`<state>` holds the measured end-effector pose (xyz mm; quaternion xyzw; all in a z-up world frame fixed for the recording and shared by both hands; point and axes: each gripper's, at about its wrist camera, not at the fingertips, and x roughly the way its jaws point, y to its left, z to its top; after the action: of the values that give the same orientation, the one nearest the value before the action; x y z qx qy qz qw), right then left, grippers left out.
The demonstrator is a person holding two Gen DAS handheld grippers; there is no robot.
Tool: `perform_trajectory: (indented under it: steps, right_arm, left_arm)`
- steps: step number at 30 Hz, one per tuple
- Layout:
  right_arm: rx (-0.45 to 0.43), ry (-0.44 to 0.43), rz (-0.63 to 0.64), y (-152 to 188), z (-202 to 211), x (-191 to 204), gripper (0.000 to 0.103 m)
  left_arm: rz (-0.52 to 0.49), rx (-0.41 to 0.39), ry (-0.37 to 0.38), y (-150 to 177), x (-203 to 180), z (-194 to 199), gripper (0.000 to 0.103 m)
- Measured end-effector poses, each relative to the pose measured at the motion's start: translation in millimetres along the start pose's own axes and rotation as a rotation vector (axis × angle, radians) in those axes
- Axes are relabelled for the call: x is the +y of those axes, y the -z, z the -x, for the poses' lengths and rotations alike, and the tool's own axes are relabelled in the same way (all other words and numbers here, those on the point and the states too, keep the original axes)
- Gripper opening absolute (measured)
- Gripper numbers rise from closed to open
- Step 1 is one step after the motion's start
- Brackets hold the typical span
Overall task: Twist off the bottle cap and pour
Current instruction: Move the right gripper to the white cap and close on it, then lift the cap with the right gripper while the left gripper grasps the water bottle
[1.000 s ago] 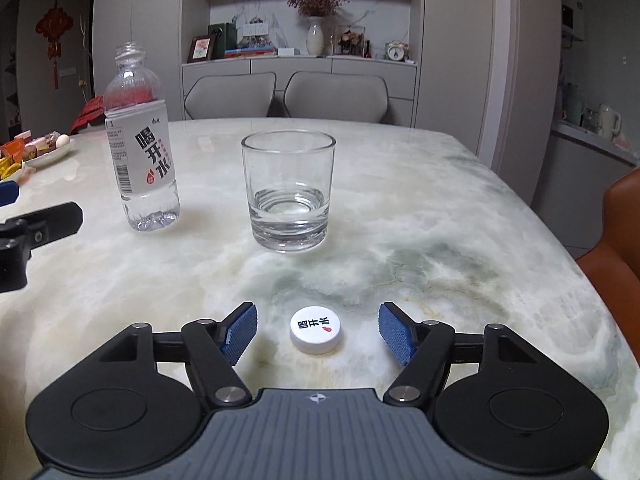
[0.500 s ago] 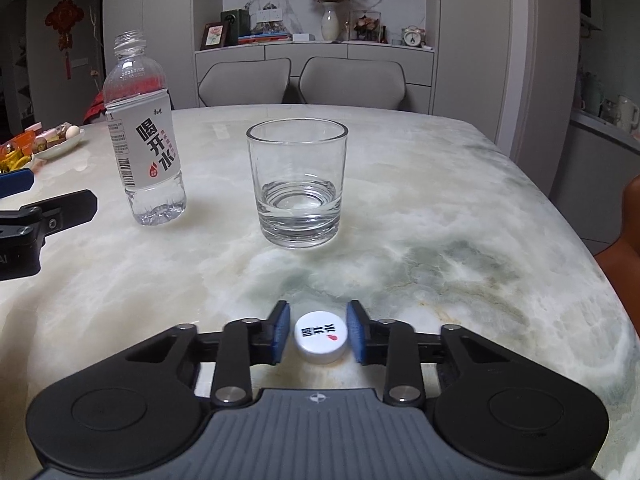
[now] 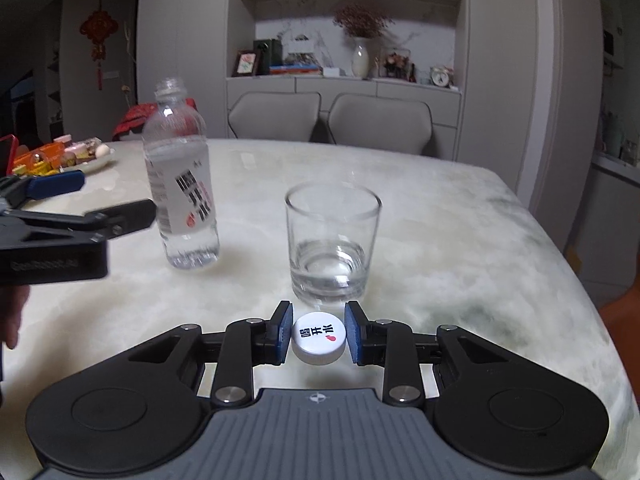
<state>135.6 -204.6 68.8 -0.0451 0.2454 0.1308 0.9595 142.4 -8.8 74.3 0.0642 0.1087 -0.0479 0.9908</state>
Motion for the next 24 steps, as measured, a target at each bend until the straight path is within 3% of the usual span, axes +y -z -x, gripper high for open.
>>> perform_trajectory:
  steps: [10, 14, 24]
  right_arm:
    - [-0.095, -0.061, 0.067, -46, 2, 8, 0.031]
    - [-0.134, -0.077, 0.101, -65, 0, 10, 0.031]
    - [-0.184, -0.219, 0.178, -107, -14, 18, 0.031]
  left_arm:
    - [0.013, -0.023, 0.021, -7, 0, -38, 0.103]
    - [0.048, -0.006, 0.041, -6, 2, -52, 0.095]
    - [0.128, -0.022, 0.068, 1, 11, -69, 0.088]
